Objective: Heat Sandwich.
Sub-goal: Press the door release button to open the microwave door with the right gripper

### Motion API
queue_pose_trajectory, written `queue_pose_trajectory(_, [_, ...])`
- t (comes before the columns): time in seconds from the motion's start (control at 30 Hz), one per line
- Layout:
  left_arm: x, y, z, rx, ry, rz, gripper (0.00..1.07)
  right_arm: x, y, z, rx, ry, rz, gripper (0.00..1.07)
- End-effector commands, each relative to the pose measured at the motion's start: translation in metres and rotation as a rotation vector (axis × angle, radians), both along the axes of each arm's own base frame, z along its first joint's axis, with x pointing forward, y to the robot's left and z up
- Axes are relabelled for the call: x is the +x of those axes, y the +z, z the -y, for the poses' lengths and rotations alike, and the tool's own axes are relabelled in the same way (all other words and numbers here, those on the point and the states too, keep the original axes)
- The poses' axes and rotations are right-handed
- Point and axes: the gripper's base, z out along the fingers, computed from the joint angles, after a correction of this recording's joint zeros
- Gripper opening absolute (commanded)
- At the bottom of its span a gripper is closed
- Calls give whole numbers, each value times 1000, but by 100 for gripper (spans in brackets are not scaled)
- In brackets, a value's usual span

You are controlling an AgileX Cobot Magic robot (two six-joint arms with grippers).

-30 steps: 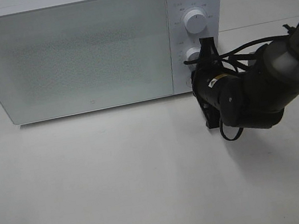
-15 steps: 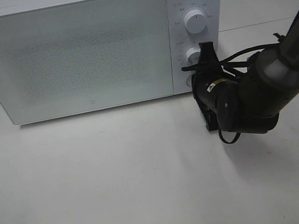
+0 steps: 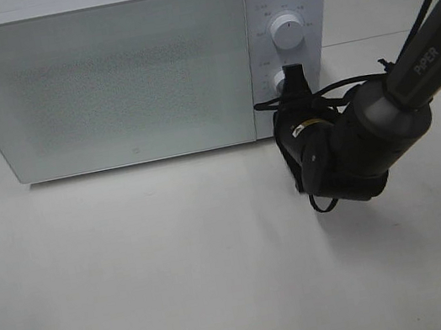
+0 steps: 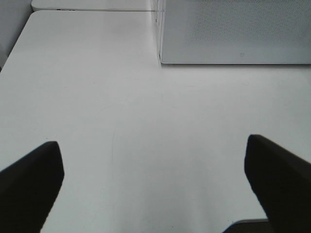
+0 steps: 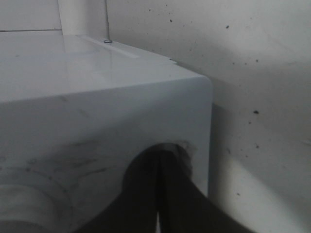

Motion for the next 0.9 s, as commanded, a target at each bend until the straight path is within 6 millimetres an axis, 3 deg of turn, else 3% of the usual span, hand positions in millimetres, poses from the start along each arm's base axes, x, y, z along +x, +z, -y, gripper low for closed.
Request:
queue_pose_trajectory(0.03, [-2,0,0,-13,1,16,96,23,27,-1,-11,-3,223,0])
queue_pose_trajectory(0.9, [-2,0,0,-13,1,16,96,22,23,-3,7,7,167,0])
